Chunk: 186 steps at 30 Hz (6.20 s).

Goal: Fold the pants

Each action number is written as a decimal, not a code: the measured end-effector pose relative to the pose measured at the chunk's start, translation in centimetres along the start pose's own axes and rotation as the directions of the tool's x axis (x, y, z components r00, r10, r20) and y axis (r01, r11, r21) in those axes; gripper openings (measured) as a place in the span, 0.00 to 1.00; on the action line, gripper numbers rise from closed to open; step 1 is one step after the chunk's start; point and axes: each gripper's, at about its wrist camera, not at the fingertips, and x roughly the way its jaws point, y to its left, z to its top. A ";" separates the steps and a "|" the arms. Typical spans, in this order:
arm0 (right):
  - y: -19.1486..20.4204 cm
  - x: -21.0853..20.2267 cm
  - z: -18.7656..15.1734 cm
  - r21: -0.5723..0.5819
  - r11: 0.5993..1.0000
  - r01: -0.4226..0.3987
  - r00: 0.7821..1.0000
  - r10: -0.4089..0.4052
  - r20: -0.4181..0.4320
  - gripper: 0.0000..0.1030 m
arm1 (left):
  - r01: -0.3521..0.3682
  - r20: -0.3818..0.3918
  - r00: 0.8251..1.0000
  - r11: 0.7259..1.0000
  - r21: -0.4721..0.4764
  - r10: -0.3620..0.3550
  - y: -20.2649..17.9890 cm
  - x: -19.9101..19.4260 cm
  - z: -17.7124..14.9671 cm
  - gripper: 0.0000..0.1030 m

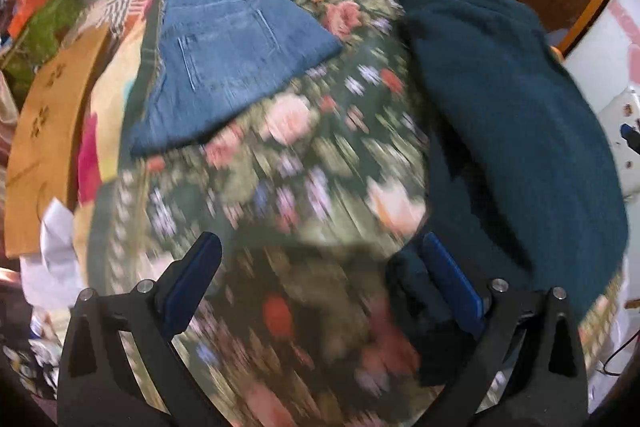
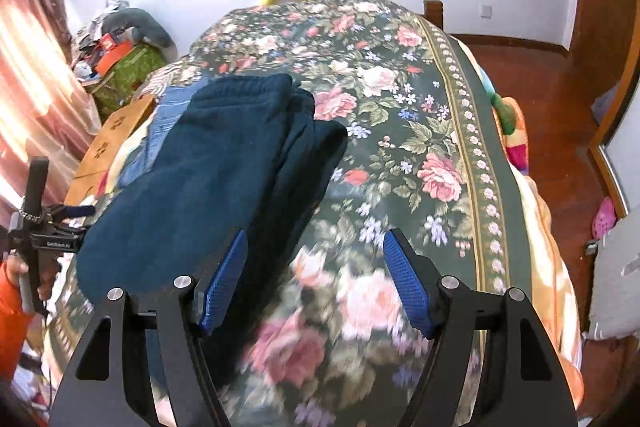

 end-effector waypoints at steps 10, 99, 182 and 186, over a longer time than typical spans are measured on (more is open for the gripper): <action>4.3 -0.3 -3.6 -0.047 0.996 -0.075 0.997 0.075 -0.005 0.64 | -0.007 0.141 0.990 1.000 -0.009 0.009 -2.0 -6.6 -2.1 0.99; 4.8 2.8 -4.4 -0.195 0.979 0.063 0.986 -0.091 -0.139 0.55 | -0.052 0.159 0.987 0.975 0.214 0.018 -5.8 -3.3 0.0 0.67; 24.3 17.7 18.8 -0.282 0.919 -0.277 0.940 0.320 0.118 0.26 | 0.128 0.377 0.924 0.982 -0.143 -0.065 16.8 -5.0 17.8 0.39; 23.6 22.8 19.9 -0.260 0.934 -0.244 0.961 0.269 0.066 0.26 | 0.131 0.305 0.950 0.973 -0.192 -0.068 18.8 0.7 21.1 0.39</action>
